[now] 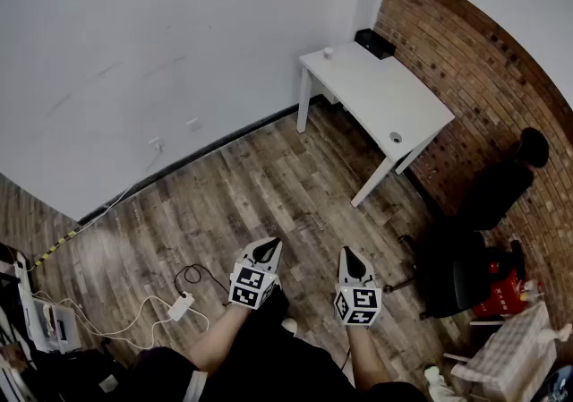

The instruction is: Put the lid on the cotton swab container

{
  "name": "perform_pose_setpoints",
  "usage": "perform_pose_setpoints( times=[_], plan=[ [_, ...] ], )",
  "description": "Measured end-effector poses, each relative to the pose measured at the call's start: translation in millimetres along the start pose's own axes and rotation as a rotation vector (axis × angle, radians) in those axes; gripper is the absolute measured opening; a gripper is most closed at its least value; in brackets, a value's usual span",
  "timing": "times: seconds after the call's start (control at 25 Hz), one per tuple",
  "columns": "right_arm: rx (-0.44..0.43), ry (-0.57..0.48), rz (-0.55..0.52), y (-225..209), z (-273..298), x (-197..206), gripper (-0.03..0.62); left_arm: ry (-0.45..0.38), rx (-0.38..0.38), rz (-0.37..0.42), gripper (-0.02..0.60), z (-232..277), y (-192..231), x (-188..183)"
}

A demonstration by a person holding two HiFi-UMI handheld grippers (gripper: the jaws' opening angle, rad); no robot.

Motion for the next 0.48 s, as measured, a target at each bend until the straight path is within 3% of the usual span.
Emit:
perform_pose_setpoints(
  times=[0.24, 0.36, 0.48],
  plan=[
    [0.067, -0.097, -0.021, 25, -65, 14, 0.023, -0.023, 0.037, -0.010, 0.017, -46, -34, 16],
    [0.079, -0.079, -0.007, 33, -78, 20, 0.023, -0.037, 0.083, -0.002, 0.018, -60, -41, 21],
    [0.072, -0.061, -0.001, 44, -76, 23, 0.023, -0.027, 0.082, 0.019, 0.018, -67, -39, 21]
  ],
)
Point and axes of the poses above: the fingertips, and each gripper's own axes: z forward along the fingers, y to its left, x out of its underside, the point moved 10 cm from there along -z, backward along the fingers, and after that the axes turned 1 degree about -y, right-handed, at the moved point
